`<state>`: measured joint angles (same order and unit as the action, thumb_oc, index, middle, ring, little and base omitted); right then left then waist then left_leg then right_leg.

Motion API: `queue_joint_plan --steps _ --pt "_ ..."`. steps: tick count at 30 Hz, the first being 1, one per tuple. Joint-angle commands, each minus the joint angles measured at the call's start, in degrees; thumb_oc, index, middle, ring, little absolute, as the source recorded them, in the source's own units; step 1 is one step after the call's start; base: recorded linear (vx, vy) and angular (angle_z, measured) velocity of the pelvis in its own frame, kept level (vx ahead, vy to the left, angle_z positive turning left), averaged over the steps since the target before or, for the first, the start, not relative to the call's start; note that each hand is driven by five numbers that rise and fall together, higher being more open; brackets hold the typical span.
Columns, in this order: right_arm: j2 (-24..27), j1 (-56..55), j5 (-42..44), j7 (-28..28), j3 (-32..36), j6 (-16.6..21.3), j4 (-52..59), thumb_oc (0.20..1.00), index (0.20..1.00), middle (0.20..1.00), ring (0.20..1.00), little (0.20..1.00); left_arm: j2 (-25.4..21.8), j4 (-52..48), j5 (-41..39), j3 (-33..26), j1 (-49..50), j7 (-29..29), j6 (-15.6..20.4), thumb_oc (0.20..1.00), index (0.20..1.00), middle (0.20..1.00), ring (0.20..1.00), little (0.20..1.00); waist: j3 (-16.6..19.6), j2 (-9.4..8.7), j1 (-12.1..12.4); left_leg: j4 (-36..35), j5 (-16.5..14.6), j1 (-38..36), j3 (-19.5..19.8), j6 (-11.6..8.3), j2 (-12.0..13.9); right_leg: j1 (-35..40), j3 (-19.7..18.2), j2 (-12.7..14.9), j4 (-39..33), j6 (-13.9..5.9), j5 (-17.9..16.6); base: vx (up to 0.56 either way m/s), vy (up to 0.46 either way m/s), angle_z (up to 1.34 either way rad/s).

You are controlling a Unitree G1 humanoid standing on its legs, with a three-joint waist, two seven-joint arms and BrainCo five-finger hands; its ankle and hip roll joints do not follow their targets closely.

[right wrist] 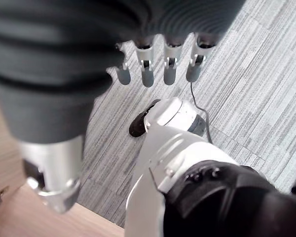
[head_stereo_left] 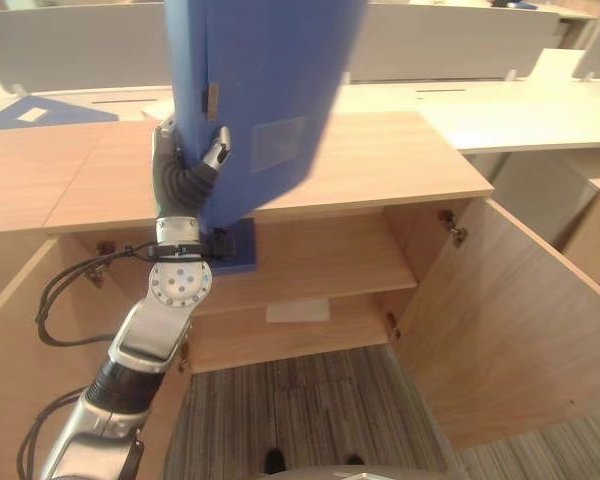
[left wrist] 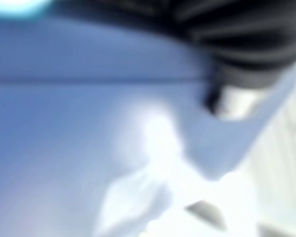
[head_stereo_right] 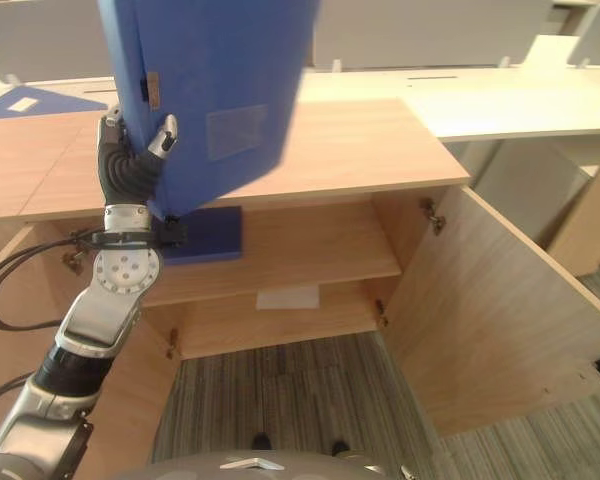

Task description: Put the empty folder in the office cabinet

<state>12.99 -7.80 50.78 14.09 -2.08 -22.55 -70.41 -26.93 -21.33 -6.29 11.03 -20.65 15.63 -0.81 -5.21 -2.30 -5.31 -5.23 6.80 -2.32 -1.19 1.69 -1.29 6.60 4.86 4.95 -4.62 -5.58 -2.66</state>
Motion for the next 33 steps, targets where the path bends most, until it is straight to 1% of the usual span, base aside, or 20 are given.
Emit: queue_joint_plan --steps 1,3,5,6,7,8,9,10,11,12,14,16,17,19,21,24,26,27,28,33 --pt "-1.4 1.7 3.1 0.1 -0.7 1.4 -4.3 1.0 1.0 1.0 1.0 1.0 -2.9 3.1 -12.7 -2.9 -7.4 -3.3 1.1 0.2 0.2 0.2 0.2 0.2 0.4 0.72 0.8 0.2 -10.5 -2.0 -0.5 0.41 -0.9 -3.5 -1.2 0.8 3.6 -2.77 0.6 -0.01 -0.056 0.24" --pt "-1.7 1.8 3.5 0.3 -1.1 1.8 -4.6 1.0 1.0 1.0 1.0 1.0 -3.0 1.7 -17.5 -3.4 -7.3 -4.3 -0.2 0.2 0.2 0.2 0.2 0.2 0.6 0.78 1.2 0.2 -10.4 -2.0 -0.3 0.31 -0.9 -3.3 -0.9 0.8 3.4 -2.68 0.5 -0.01 -0.038 0.08" --pt "-1.8 2.0 3.6 0.7 -1.3 2.4 -5.1 1.0 1.0 1.0 1.0 1.0 -3.1 0.6 -24.2 -4.1 -6.9 -6.2 -2.5 0.2 0.2 0.2 0.2 0.2 0.8 0.93 1.5 0.2 -10.3 -2.0 -0.1 0.19 -0.9 -3.0 -0.7 0.7 3.2 -2.55 0.6 0.0 -0.013 0.03" --pt "-1.8 2.1 3.9 1.2 -1.5 3.1 -5.5 1.0 1.0 1.0 1.0 1.0 -2.9 0.0 -29.4 -4.2 -6.2 -6.9 -3.6 0.2 0.2 0.2 0.2 0.2 0.8 1.07 1.8 0.2 -10.2 -2.1 0.1 0.16 -0.8 -2.8 -0.5 0.7 3.2 -2.47 0.7 0.0 -0.017 0.07" --pt "-1.8 2.2 3.9 1.4 -1.5 3.4 -5.5 1.0 1.0 1.0 1.0 1.0 -2.9 0.0 -31.2 -4.3 -6.0 -7.2 -4.0 0.2 0.2 0.2 0.2 0.2 0.8 1.12 1.9 0.2 -10.2 -2.1 0.1 0.15 -0.9 -2.8 -0.4 0.7 3.2 -2.44 0.8 -0.01 -0.02 0.08" --pt "-1.8 2.5 4.2 2.5 -1.8 4.9 -5.8 1.0 1.0 1.0 1.0 1.0 -2.4 -0.5 -37.3 -4.5 -4.9 -8.8 -6.3 0.2 0.2 0.2 0.2 0.2 0.8 1.26 2.4 0.2 -10.2 -2.1 0.3 0.12 -0.9 -2.5 -0.2 0.7 3.1 -2.29 0.9 -0.01 -0.016 0.06" --pt "-1.7 2.6 4.4 2.9 -2.0 5.9 -5.7 1.0 1.0 1.0 1.0 1.0 -2.2 -0.6 -40.7 -4.6 -4.0 -9.4 -7.4 0.2 0.2 0.2 0.2 0.2 0.8 1.36 2.6 0.2 -10.1 -2.1 0.5 0.11 -0.9 -2.4 0.0 0.7 3.1 -2.23 0.9 -0.01 -0.014 0.04" --pt "-1.7 2.6 4.4 2.9 -2.0 5.9 -5.7 1.0 1.0 1.0 1.0 1.0 -2.2 -0.6 -40.7 -4.6 -4.0 -9.4 -7.4 0.2 0.2 0.2 0.2 0.2 0.8 1.36 2.6 0.2 -10.1 -2.1 0.5 0.11 -0.9 -2.4 0.0 0.7 3.1 -2.23 0.9 0.0 0.0 0.0" --pt "-1.5 2.9 5.0 3.7 -2.5 8.0 -5.0 1.0 1.0 1.0 1.0 1.0 -1.7 -0.5 -46.2 -4.7 -2.2 -10.9 -9.3 0.2 0.2 0.2 0.2 0.2 0.8 1.44 3.1 0.2 -10.0 -2.2 0.7 0.08 -0.9 -2.2 0.3 0.7 3.0 -2.08 0.9 0.0 0.0 0.0" --pt "-1.2 3.3 5.9 3.8 -2.9 9.9 -4.1 1.0 1.0 1.0 1.0 1.0 -1.3 -0.3 -48.5 -4.7 -0.6 -12.2 -10.0 0.2 0.2 0.2 0.2 0.2 0.6 1.49 3.4 0.2 -9.9 -2.2 0.9 0.06 -0.9 -2.1 0.5 0.7 3.0 -2.0 0.9 0.0 0.0 0.0" --pt "-0.6 3.8 7.5 3.7 -2.9 12.0 -2.2 1.0 1.0 1.0 1.0 1.0 -0.7 -0.3 -51.0 -4.9 1.6 -13.8 -11.8 0.2 0.2 0.2 0.2 0.2 0.4 1.46 3.8 0.2 -9.8 -2.2 1.1 0.05 -0.9 -2.1 0.7 0.7 3.1 -1.9 0.9 0.0 0.0 0.0" --pt "-0.4 4.0 8.1 3.3 -2.8 11.9 -1.4 1.0 1.0 1.0 1.0 1.0 -0.5 -0.3 -51.4 -4.8 2.3 -14.0 -12.1 0.2 0.2 0.2 0.2 0.2 0.4 1.44 3.9 0.2 -9.7 -2.2 1.1 0.05 -0.8 -2.0 0.8 0.7 3.1 -1.87 0.9 -0.02 -0.007 0.01" --pt "1.0 5.3 11.7 3.2 -2.1 15.4 4.1 1.0 1.0 1.0 1.0 1.0 0.6 0.6 -53.4 -4.1 6.1 -16.3 -14.3 0.2 0.2 0.2 0.2 0.2 0.0 1.23 4.4 0.2 -9.5 -2.1 1.3 0.09 -0.8 -2.0 1.2 0.7 3.2 -1.69 0.9 -0.05 -0.019 0.03" --pt "1.7 6.4 14.2 1.8 -1.3 17.5 9.5 1.0 1.0 1.0 1.0 1.0 1.6 1.2 -53.7 -3.4 8.7 -18.0 -15.6 0.2 0.2 0.2 0.2 0.2 -0.3 0.95 4.7 0.2 -9.4 -2.1 1.4 0.15 -0.8 -1.9 1.6 0.6 3.3 -1.54 1.0 -0.03 -0.013 0.0" --pt "2.4 7.7 16.2 0.7 -0.8 20.3 16.2 1.0 1.0 1.0 1.0 1.0 2.5 1.8 -52.1 -2.7 11.2 -19.8 -16.2 0.2 0.2 0.2 0.2 0.2 -0.5 0.68 5.0 0.2 -9.3 -2.1 1.5 0.17 -0.7 -1.9 1.8 0.6 3.4 -1.47 0.9 0.0 0.0 0.0" --pt "3.5 9.6 19.2 -1.7 -0.1 22.7 26.9 1.0 1.0 1.0 1.0 1.0 3.3 2.6 -50.8 -1.7 13.7 -21.4 -16.8 0.2 0.2 0.2 0.2 0.2 -0.8 0.29 5.2 0.2 -9.2 -2.0 1.4 0.24 -0.6 -2.0 2.2 0.6 3.5 -1.54 0.9 0.0 0.0 0.0" --pt "4.7 11.0 18.6 -2.3 0.9 22.0 32.2 1.0 1.0 1.0 1.0 1.0 3.4 2.8 -50.2 -1.3 14.8 -22.3 -17.2 0.2 0.2 0.2 0.2 0.2 -0.9 0.11 5.4 0.2 -9.1 -2.0 1.4 0.35 -0.6 -2.0 2.4 0.7 3.6 -1.63 0.9 -0.02 -0.009 0.04" --pt "4.7 11.0 18.6 -2.3 0.9 22.0 32.2 1.0 1.0 1.0 1.0 1.0 3.4 2.8 -50.2 -1.3 14.8 -22.3 -17.2 0.2 0.2 0.2 0.2 0.2 -0.9 0.11 5.4 0.2 -9.1 -2.0 1.4 0.35 -0.6 -2.0 2.4 0.7 3.6 -1.63 0.9 -0.01 -0.014 0.06" --pt "6.9 13.4 19.4 -2.5 1.4 20.1 38.5 1.0 1.0 1.0 1.0 1.0 2.8 3.3 -49.7 -0.6 15.9 -23.5 -17.2 0.2 0.2 0.2 0.2 0.2 -1.1 -0.14 5.8 0.2 -9.0 -2.0 1.5 0.44 -0.6 -2.0 2.7 0.7 3.8 -1.84 0.9 0.0 0.0 0.0" --pt "9.7 16.4 21.8 -1.9 0.9 16.8 44.9 1.0 1.0 1.0 1.0 1.0 2.0 4.0 -49.7 0.3 16.1 -24.7 -17.4 0.2 0.2 0.2 0.2 0.2 -1.2 -0.62 6.7 0.2 -8.8 -1.9 2.0 0.51 -0.5 -1.9 3.2 0.7 3.7 -2.09 0.7 0.0 -0.015 0.03"
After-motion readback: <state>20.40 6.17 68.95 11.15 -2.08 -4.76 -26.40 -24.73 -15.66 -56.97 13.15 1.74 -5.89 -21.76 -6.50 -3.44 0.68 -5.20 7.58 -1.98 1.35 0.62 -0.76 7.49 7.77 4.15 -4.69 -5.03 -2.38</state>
